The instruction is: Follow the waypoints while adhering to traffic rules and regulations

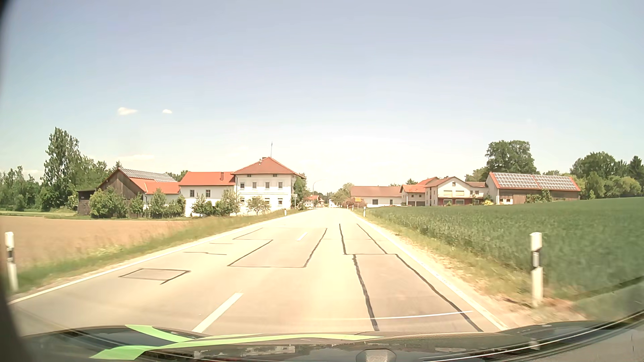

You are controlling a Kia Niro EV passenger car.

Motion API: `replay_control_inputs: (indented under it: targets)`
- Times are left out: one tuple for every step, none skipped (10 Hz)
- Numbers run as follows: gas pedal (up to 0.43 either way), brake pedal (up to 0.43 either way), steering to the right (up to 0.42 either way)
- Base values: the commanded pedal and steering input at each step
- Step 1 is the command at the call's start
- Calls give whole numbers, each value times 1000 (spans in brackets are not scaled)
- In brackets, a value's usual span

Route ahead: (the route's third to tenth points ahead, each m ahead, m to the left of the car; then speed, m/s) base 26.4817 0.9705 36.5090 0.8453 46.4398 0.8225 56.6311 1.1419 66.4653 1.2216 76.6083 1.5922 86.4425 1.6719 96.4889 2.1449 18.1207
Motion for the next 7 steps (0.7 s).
replay_control_inputs:
  targets:
    - [0, 0, -6]
    - [0, 0, -5]
    - [0, 0, -6]
    - [0, 0, -5]
    - [0, 0, -6]
    - [0, 0, -6]
    - [28, 0, -6]
